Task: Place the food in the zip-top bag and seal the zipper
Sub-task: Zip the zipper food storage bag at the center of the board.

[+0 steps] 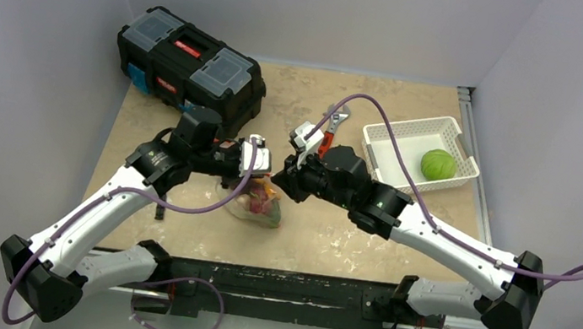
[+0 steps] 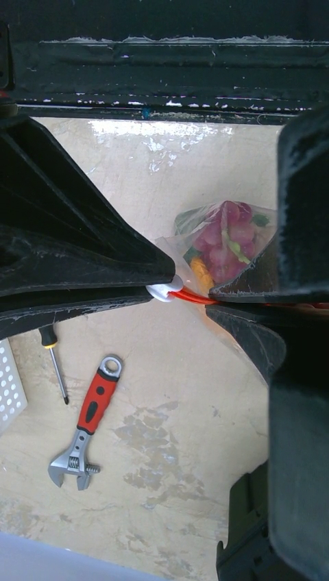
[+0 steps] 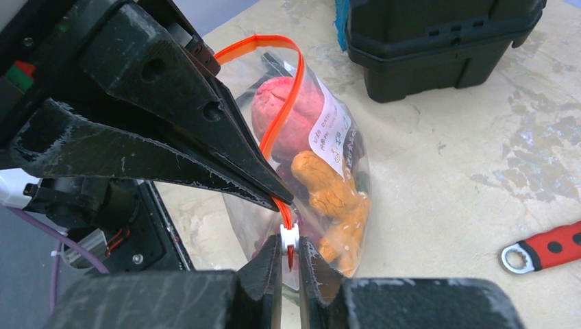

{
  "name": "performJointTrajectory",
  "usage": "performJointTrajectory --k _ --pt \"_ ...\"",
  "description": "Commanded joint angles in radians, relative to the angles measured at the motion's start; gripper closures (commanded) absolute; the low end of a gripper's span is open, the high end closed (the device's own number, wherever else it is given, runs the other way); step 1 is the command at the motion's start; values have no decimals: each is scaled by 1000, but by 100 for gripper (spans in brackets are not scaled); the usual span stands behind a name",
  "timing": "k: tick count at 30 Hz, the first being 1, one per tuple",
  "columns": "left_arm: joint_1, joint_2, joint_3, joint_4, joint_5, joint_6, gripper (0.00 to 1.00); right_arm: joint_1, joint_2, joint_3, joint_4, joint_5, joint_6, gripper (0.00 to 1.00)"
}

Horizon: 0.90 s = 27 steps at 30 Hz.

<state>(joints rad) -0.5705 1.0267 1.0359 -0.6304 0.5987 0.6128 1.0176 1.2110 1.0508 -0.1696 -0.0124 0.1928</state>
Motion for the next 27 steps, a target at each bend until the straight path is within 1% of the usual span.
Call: performJointTrajectory --k 1,2,11,16,20,23,27 --pt "-3 -1 15 45 45 -7 100 -5 3 44 45 -37 -33 98" --pt "-2 -3 15 45 45 -7 100 -5 6 44 50 -43 -35 100" --pt "-2 -7 21 35 66 -5 100 -5 46 63 67 -55 -50 100" --pt "-2 -11 23 32 79 -3 100 -5 67 57 119 -70 -51 99" --pt "-2 -10 23 29 81 -2 100 -5 81 52 163 -110 -56 98" --pt "-3 -12 23 29 84 -1 100 -5 98 47 227 -159 -53 98" --pt "-3 -16 23 29 84 0 100 -5 119 45 256 -197 -38 98"
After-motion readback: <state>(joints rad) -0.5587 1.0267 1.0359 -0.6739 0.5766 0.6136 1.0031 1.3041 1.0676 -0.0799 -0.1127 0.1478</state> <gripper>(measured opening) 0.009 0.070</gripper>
